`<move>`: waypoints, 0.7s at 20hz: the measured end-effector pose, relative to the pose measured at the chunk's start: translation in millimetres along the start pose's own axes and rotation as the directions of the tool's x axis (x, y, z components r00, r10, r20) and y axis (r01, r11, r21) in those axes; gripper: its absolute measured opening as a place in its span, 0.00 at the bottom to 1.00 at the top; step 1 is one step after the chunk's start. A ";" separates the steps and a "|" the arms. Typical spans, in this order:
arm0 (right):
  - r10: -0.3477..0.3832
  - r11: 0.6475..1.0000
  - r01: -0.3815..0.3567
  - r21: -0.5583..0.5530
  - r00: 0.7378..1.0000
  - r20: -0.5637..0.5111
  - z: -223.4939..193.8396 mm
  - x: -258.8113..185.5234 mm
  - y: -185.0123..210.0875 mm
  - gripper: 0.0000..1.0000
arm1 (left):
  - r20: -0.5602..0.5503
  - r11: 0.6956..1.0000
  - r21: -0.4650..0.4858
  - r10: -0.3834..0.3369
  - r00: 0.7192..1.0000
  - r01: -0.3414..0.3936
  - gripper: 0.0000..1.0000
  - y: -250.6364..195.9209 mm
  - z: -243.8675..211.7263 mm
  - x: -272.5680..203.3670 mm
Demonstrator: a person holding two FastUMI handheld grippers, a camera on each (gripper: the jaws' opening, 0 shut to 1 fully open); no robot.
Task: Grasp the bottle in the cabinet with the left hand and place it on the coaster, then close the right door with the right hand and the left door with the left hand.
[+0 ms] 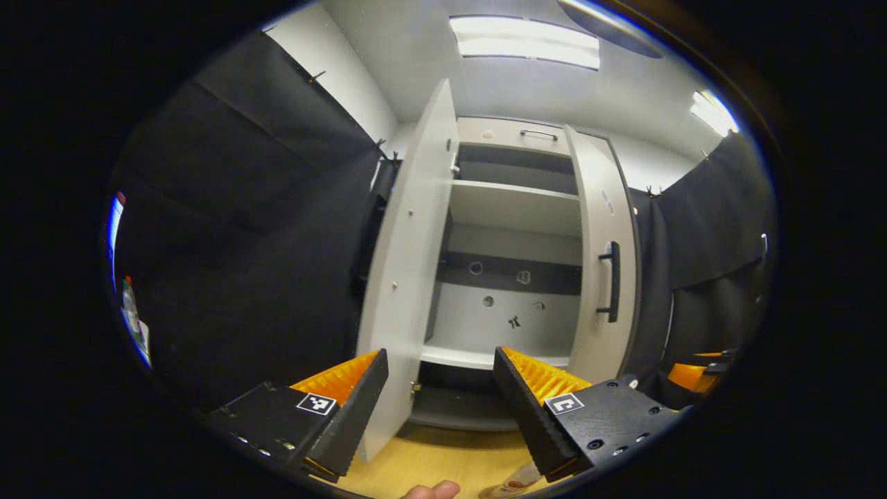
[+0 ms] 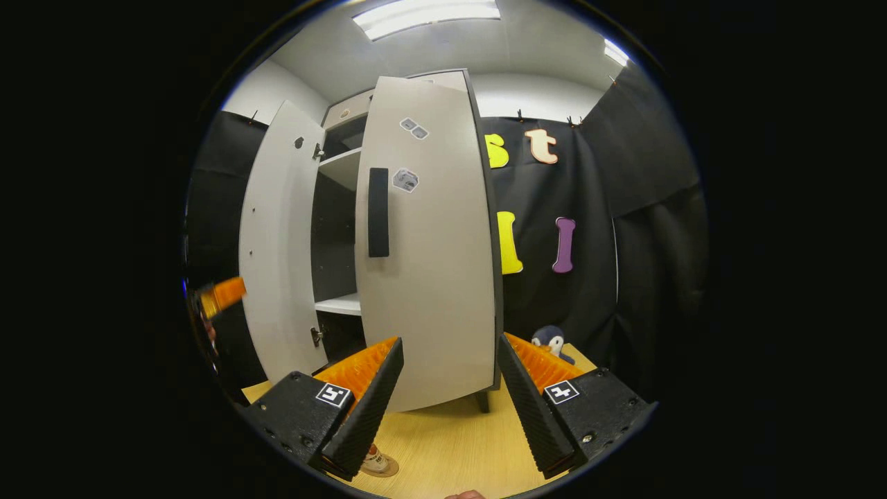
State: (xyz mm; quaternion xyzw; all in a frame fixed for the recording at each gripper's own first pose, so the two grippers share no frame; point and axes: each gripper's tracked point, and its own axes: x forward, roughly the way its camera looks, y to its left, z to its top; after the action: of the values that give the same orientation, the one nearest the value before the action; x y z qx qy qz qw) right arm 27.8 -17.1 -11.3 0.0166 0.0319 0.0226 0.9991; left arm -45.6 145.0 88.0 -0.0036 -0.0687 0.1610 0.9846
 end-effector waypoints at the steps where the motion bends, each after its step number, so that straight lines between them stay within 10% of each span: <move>1: 0.000 1.000 0.000 -0.007 1.000 -0.005 -1.4 0.3 -1.3 0.83 | 0.020 0.998 0.010 0.063 0.998 -0.063 0.94 22.6 8.9 4.1; 8: -0.011 1.000 0.011 -0.018 1.000 0.004 1.2 -2.6 -11.9 0.83 | 0.147 0.950 -0.016 0.311 0.939 -0.312 0.99 117.5 50.4 34.0; 14: -0.035 0.999 0.035 -0.007 0.999 0.001 1.0 -4.8 -23.6 0.83 | 0.103 0.959 -0.081 0.279 0.955 -0.271 0.95 135.0 41.6 84.4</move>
State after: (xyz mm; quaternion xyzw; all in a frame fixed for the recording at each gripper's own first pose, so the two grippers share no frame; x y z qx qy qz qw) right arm 24.2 -40.9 -10.9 0.0123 0.0317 0.0055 0.9994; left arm -14.8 299.2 136.5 -0.0367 -0.1284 0.2941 0.9464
